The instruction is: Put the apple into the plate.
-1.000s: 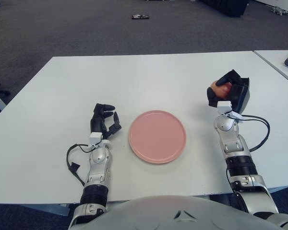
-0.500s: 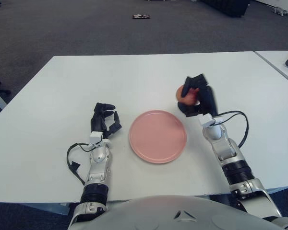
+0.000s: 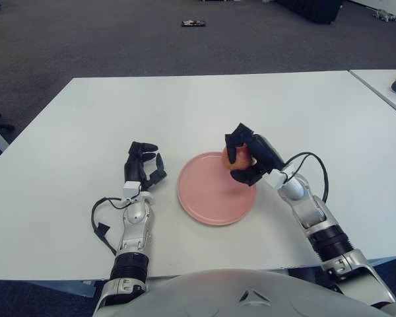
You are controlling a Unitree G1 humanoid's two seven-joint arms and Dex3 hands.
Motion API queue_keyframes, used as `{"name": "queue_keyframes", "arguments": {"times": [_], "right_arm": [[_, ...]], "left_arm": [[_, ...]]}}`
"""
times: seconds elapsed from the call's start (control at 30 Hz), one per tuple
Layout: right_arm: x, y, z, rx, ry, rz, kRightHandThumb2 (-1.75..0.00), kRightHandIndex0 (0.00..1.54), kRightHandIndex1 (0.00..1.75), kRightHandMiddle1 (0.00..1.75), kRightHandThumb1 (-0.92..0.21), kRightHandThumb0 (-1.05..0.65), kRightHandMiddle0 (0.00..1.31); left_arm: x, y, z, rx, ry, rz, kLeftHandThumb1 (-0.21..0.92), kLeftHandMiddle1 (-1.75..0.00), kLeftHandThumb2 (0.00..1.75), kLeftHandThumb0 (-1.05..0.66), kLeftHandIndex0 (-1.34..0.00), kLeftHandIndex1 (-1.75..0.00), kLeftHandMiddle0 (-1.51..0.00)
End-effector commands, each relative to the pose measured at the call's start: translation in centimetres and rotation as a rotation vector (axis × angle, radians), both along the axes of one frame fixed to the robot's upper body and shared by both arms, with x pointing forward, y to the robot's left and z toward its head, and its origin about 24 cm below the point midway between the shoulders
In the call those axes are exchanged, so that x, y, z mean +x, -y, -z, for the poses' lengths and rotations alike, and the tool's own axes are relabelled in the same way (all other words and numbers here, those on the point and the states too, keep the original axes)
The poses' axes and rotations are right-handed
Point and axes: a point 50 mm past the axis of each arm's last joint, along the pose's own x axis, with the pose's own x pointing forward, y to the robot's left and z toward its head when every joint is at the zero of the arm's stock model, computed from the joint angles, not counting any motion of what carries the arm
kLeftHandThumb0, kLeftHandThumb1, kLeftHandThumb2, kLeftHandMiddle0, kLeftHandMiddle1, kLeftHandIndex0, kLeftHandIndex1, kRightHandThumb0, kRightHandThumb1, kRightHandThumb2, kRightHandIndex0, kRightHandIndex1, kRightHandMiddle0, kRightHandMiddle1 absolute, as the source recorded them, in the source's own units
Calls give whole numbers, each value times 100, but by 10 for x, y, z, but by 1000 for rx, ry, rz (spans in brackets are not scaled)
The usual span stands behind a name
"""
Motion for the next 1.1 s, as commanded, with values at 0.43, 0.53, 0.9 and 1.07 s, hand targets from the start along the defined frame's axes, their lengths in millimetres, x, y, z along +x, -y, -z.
{"name": "queue_keyframes", "arguments": {"times": [0.43, 0.53, 0.9, 1.07], "right_arm": [[-7, -5, -2, -255, -48, -89, -159, 123, 175, 175, -9, -57, 80], [-7, -5, -1, -284, -25, -75, -157, 116, 175, 175, -11, -57, 79], [-8, -4, 1, -365, -17, -46, -129, 36, 174, 173, -26, -55, 31], [-8, -4, 1, -409, -15, -53, -104, 5, 73, 115, -40, -79, 4]], "left_arm": [[-12, 0, 19, -21, -102, -15, 44, -175, 117, -44, -51, -175, -70], [-12, 0, 19, -28, -101, -17, 45, -175, 116, -44, -50, -175, -69], [-12, 0, 19, -18, -95, -16, 45, -175, 116, -43, -50, -175, -69], [-12, -1, 19, -16, -95, -14, 44, -175, 118, -44, -51, -175, -70]]}}
